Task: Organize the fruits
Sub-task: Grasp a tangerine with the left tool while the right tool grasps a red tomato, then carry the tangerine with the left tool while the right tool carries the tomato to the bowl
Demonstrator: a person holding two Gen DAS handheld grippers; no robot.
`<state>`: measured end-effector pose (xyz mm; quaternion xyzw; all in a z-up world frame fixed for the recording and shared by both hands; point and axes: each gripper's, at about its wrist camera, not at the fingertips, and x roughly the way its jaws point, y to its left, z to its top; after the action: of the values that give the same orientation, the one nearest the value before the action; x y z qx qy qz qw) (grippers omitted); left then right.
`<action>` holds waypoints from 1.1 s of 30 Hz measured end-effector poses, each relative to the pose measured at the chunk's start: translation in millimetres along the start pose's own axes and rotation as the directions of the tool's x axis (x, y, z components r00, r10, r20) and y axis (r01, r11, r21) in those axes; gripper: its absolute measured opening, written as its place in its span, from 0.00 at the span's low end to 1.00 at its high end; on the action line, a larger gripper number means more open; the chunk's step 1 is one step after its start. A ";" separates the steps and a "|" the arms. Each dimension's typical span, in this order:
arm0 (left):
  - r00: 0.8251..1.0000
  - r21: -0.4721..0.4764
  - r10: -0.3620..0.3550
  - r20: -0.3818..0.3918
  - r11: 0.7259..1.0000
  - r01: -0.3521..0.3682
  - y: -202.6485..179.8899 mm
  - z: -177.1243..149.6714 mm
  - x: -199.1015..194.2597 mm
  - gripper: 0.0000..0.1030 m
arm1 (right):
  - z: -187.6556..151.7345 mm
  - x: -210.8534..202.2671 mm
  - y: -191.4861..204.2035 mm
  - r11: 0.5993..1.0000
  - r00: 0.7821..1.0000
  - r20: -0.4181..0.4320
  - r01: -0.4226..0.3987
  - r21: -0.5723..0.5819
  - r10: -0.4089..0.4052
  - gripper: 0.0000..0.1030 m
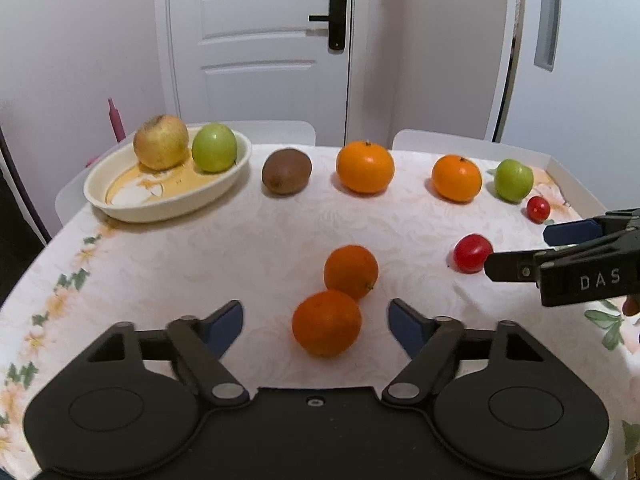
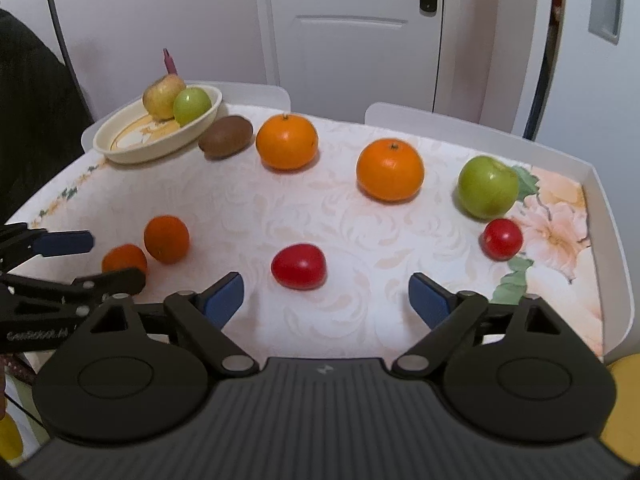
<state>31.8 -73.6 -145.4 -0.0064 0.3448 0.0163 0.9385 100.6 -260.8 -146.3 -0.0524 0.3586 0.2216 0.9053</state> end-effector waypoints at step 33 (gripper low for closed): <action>1.000 0.028 -0.001 0.000 1.000 0.001 11.8 -8.2 2.9 0.41 | 3.1 27.0 14.8 1.000 1.000 0.001 0.003 -0.010 -0.003 0.63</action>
<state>28.2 -61.9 -153.5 0.0064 0.3449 0.0109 0.9386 113.4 -237.0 -161.3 -0.0575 0.3568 0.2219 0.9056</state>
